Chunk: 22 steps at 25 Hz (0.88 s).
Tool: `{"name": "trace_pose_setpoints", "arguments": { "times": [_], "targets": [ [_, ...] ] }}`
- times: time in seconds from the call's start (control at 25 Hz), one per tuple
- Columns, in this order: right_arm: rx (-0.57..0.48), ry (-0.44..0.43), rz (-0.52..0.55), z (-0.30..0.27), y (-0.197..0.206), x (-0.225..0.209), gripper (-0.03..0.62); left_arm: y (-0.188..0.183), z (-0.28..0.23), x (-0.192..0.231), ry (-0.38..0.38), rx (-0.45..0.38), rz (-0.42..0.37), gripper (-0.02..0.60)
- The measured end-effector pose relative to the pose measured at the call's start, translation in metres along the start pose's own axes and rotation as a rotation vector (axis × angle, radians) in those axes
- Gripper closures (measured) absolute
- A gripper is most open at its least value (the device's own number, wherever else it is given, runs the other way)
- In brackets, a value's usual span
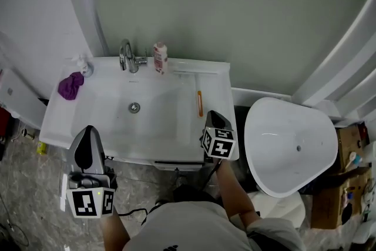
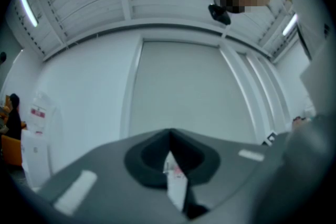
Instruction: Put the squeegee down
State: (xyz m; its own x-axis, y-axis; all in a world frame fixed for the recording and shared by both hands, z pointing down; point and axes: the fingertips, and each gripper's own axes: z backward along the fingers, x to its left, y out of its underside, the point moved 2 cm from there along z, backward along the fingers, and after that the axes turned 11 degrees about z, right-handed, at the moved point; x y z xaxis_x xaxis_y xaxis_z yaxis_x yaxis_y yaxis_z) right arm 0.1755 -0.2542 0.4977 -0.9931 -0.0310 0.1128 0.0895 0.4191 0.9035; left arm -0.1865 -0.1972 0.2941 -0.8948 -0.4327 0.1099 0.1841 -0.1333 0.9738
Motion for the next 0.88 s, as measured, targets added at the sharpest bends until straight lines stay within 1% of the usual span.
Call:
{"name": "trace_pose_setpoints", "arguments": {
  "times": [0.32,0.56,0.88],
  "targets": [
    [-0.122,-0.001,0.035,0.061,-0.027,0.009,0.593,-0.005,0.018,-0.013,0.06,-0.016,0.02,0.575],
    [-0.204,-0.005,0.069,0.101,-0.047,0.019,0.592,-0.011,0.032,-0.016,0.083,-0.021,0.03,0.575],
    [-0.311,-0.017,0.069,0.156,-0.067,0.029,0.592,-0.017,0.052,-0.022,0.114,-0.031,0.039,0.574]
  ]
}}
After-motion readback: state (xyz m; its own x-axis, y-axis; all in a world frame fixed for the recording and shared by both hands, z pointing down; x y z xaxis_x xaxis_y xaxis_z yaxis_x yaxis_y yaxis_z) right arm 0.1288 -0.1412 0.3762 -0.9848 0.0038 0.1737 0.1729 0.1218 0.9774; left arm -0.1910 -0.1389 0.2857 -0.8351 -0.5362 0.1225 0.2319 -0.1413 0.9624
